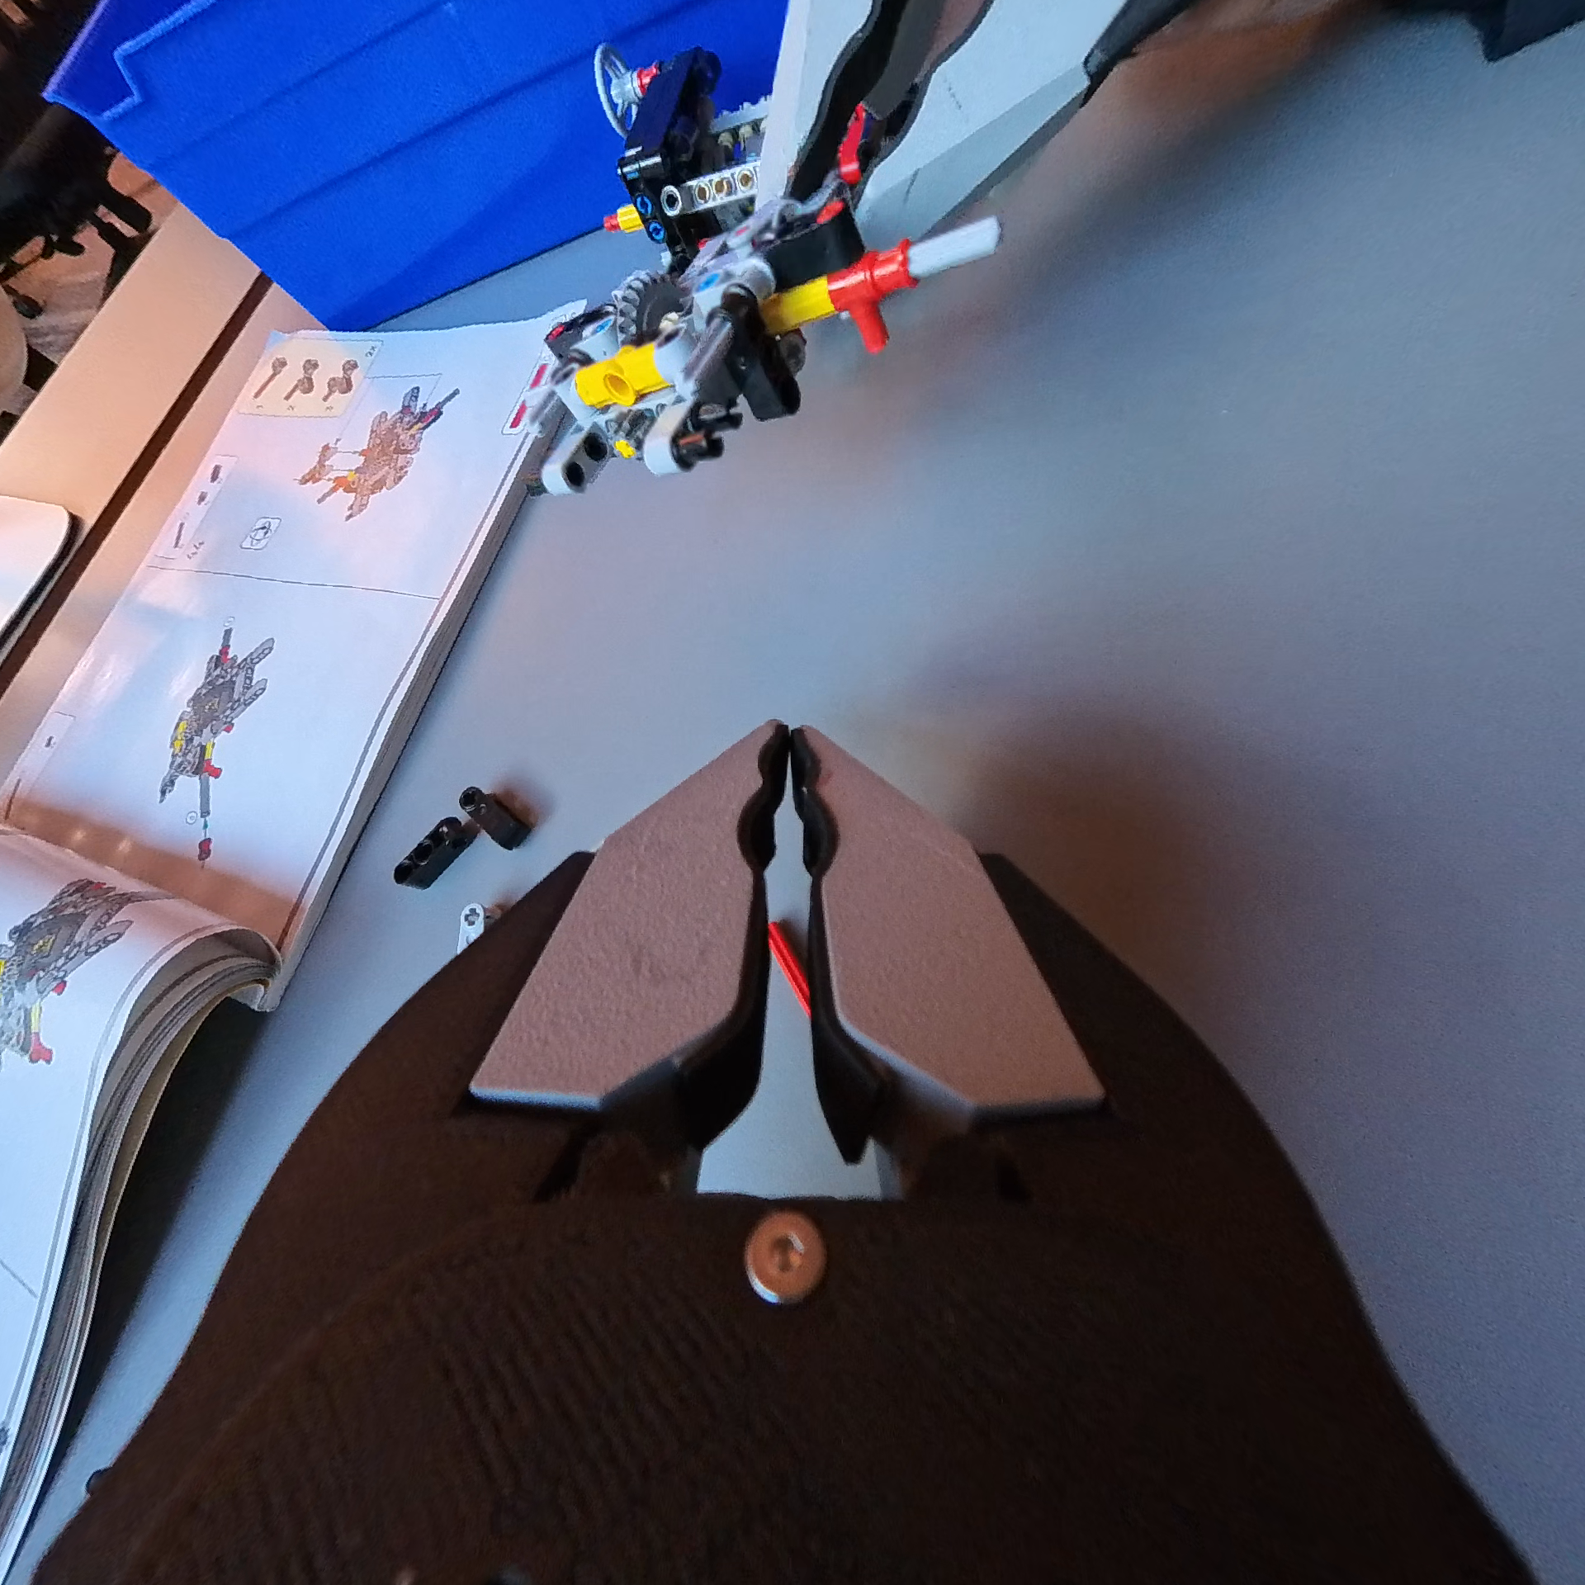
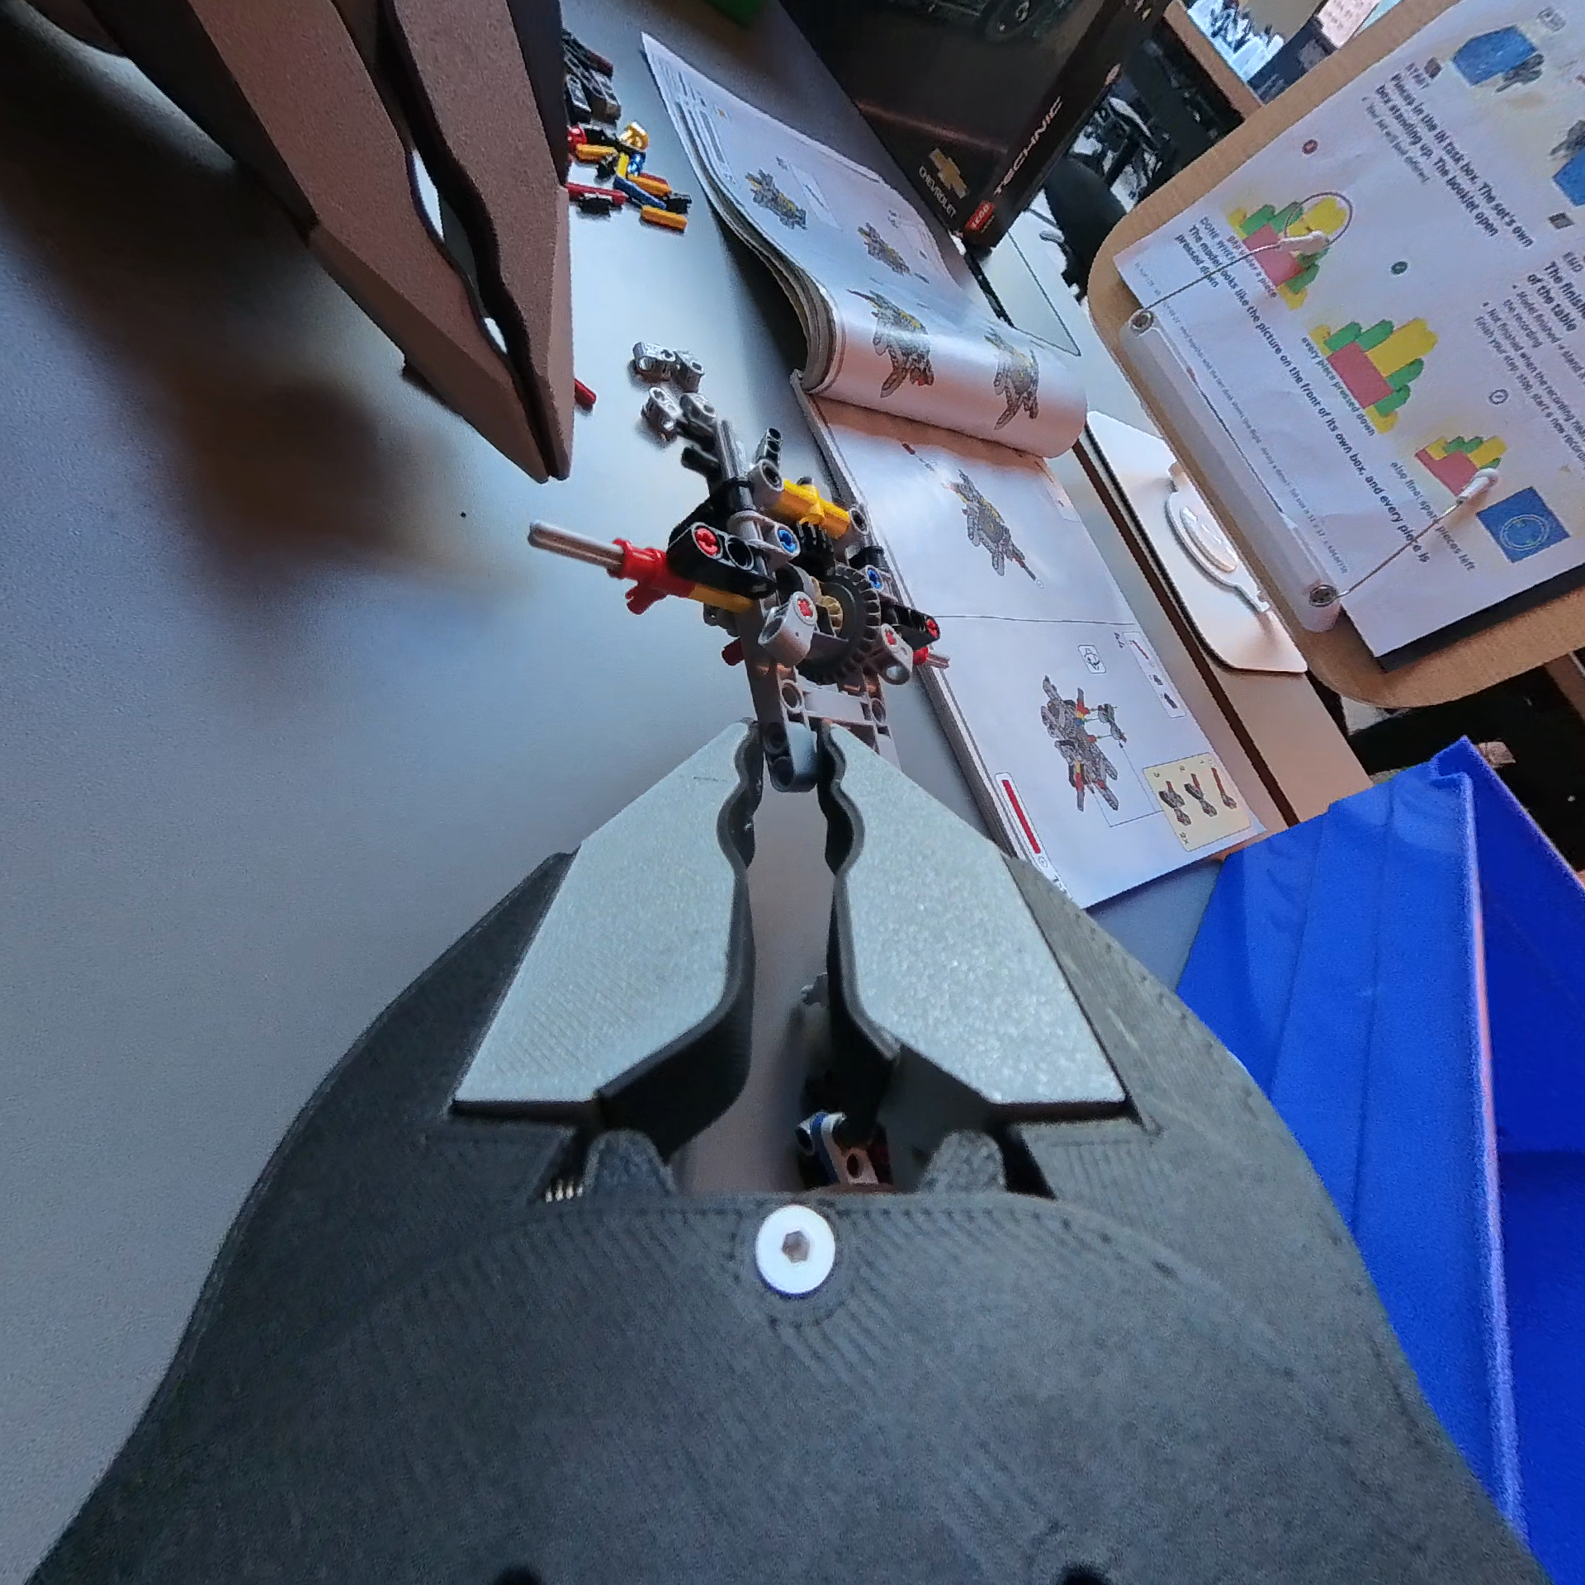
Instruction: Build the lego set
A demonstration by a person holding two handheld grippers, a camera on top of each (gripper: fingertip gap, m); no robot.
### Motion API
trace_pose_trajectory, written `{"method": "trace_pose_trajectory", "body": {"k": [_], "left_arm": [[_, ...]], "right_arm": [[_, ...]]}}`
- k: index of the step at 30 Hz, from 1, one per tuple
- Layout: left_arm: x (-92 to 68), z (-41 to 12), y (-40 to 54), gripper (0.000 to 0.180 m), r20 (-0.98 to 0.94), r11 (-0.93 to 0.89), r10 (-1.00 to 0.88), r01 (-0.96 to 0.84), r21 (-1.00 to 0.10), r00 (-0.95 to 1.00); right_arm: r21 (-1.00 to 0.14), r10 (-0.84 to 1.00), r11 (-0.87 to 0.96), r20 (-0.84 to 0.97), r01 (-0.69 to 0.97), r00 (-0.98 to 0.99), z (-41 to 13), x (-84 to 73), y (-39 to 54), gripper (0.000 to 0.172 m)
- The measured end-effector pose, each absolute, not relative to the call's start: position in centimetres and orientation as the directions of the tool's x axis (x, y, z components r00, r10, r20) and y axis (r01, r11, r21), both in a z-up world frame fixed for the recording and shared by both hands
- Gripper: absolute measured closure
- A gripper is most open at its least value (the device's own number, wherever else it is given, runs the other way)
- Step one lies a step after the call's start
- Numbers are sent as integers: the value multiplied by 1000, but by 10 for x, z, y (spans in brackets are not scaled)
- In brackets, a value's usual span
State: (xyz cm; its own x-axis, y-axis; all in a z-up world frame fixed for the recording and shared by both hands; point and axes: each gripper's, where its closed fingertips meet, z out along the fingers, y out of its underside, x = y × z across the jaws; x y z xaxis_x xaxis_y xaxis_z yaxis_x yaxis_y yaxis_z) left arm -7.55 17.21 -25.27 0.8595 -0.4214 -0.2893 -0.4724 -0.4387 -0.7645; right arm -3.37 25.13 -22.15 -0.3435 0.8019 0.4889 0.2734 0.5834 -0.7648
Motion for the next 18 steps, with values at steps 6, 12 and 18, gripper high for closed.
{"method": "trace_pose_trajectory", "body": {"k": [6,12,18], "left_arm": [[-76,-253,172,180,-291,-438,-421,-473,-764,859],[-76,-252,172,180,-292,-437,-421,-474,-764,859],[-75,-252,172,180,-294,-437,-421,-476,-763,858]], "right_arm": [[-752,789,603,511,268,-341,-222,-34,250,162],[-748,785,609,524,263,-330,-221,-34,251,162],[-744,781,617,534,258,-324,-220,-35,251,162]]}}
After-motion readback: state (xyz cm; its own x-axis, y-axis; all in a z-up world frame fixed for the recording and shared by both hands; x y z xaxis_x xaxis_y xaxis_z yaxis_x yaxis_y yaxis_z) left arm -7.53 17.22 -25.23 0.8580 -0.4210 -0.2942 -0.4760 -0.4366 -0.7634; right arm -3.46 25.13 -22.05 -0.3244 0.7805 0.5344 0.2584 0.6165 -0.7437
